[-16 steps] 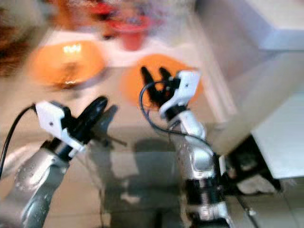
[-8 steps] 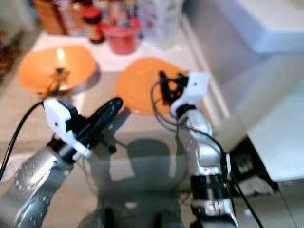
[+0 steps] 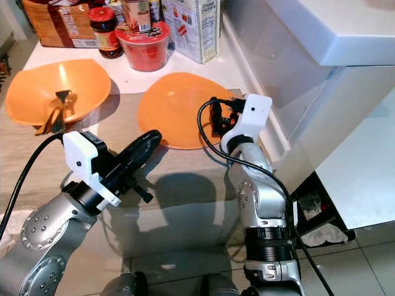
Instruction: Setting the table
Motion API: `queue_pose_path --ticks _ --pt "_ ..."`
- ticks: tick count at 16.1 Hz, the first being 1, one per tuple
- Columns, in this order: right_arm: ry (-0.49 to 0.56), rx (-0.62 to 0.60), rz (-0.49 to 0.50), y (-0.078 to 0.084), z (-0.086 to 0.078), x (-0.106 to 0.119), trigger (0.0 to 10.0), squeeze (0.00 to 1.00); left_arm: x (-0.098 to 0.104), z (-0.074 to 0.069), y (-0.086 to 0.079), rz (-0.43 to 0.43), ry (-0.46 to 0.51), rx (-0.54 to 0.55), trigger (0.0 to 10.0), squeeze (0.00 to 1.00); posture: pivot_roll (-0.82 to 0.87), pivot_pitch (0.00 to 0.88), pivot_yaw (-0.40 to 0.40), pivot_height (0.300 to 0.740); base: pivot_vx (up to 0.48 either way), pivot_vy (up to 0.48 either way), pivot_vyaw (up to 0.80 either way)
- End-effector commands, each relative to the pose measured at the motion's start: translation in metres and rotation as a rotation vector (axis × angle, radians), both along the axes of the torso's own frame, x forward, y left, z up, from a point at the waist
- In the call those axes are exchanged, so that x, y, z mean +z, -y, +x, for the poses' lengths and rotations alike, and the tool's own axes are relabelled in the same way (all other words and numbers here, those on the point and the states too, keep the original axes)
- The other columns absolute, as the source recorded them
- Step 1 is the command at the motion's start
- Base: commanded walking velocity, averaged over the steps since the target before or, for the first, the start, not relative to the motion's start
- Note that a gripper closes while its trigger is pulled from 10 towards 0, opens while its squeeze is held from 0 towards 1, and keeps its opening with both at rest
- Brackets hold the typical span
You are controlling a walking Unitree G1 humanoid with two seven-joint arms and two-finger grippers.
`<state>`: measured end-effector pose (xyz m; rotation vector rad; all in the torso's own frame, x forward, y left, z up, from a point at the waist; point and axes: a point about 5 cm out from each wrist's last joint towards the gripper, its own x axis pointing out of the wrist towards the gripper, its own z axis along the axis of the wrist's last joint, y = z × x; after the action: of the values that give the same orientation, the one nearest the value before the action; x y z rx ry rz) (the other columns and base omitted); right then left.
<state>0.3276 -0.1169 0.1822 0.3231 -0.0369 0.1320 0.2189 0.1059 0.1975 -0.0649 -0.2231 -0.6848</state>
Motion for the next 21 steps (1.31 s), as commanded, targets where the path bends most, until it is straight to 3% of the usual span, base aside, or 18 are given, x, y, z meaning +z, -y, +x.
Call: queue_pose_path --ticks 1,7,16,21 --pt "-0.064 -0.02 0.02 0.004 -0.002 -0.01 10.0 0.0 0.001 -0.004 0.002 0.006 0.002 -0.01 10.0 0.0 -0.03 0.148 -0.021 0.74 0.0 0.0 0.0" --pt "-0.05 -0.042 0.038 0.005 -0.011 0.006 10.0 0.0 -0.003 -0.007 0.005 0.018 -0.012 -0.03 10.0 0.0 -0.04 0.155 -0.024 0.74 0.0 0.0 0.0" --pt "-0.084 -0.105 0.015 0.023 -0.03 0.003 10.0 0.0 -0.005 -0.008 0.009 0.006 -0.018 -0.061 10.0 0.0 -0.06 0.141 -0.025 0.74 0.0 0.0 0.0" --pt "0.014 -0.069 0.098 0.028 -0.038 0.023 10.0 0.0 -0.005 -0.008 0.009 -0.002 -0.024 -0.074 10.0 0.0 -0.07 0.15 -0.019 0.74 0.0 0.0 0.0"
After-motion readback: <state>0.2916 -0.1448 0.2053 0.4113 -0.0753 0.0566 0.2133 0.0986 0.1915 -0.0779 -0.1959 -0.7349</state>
